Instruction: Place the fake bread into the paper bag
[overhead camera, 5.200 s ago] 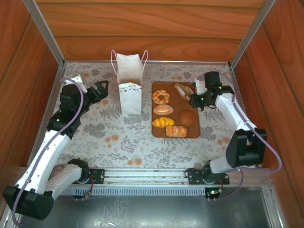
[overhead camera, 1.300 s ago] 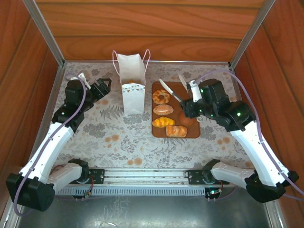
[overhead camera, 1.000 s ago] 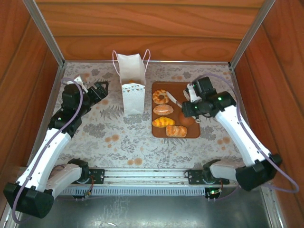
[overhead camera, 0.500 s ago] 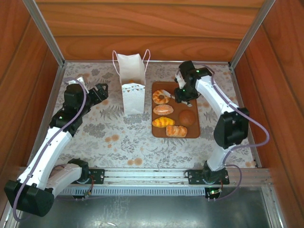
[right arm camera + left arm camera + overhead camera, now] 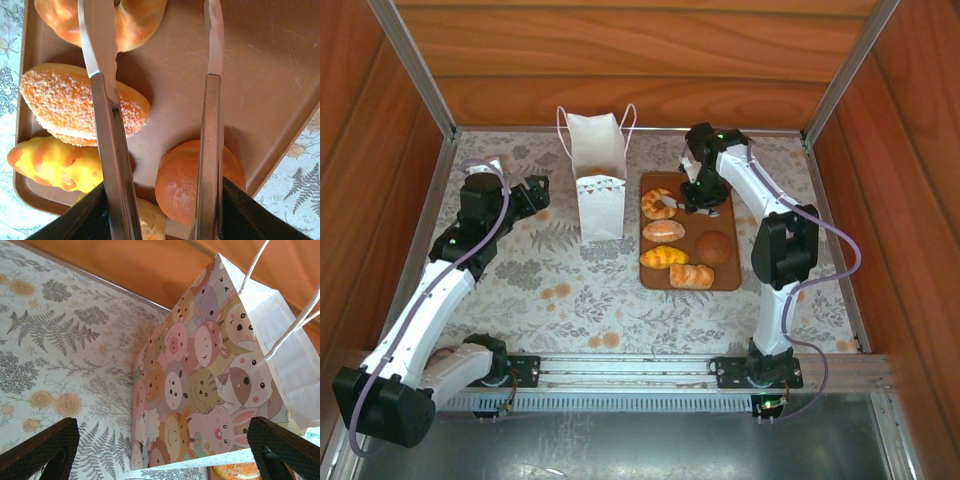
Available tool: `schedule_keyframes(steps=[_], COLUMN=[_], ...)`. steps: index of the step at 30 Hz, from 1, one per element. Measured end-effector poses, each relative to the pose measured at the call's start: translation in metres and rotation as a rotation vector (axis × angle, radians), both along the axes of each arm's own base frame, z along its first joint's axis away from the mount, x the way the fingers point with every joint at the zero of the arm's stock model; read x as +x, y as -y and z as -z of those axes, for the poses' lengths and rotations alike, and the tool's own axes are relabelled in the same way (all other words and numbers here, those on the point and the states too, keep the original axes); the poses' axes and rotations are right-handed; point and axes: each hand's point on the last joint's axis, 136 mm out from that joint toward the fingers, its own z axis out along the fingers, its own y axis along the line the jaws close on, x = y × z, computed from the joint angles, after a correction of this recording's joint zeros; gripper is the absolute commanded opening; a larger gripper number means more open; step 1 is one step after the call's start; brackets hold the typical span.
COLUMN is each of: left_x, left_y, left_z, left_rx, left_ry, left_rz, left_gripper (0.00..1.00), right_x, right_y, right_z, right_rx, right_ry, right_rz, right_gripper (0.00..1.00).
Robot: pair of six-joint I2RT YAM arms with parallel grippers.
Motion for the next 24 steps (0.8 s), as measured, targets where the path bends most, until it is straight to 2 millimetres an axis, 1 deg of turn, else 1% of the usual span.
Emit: schedule_keyframes(steps=[8, 13, 16, 20, 24], left_x=[0.004, 0.004, 0.004, 0.005, 0.005], left_y=[0.001, 0.001, 0.001, 0.001, 0.001], left_z=[0.003, 0.002, -0.001, -0.003, -0.005], left_rx=[0.007, 0.006, 0.005, 0.003, 0.000], left_ry=[-0.008, -0.005, 0.000, 0.005, 0.008], left_rz=[0.000, 0.000, 0.000, 0.001, 0.002], left_gripper=[0.92, 0.92, 0.92, 0.92, 0.92], right_x=[-0.003, 0.001, 0.001, 0.003, 0.003], right_y=[-0.001, -0.005, -0.006, -0.007, -0.002], right_z=[0.002, 0.013, 0.018, 0.014, 0.003], right_rx=[0.000, -0.009, -0.014, -0.017, -0.025], right_ry=[-0.019, -0.040, -0.051, -0.029, 0.023], right_rz=[-0.010, -0.022, -0.024, -0.028, -0.021], right_gripper=[0.50, 0.46, 0.42, 0.33, 0.30])
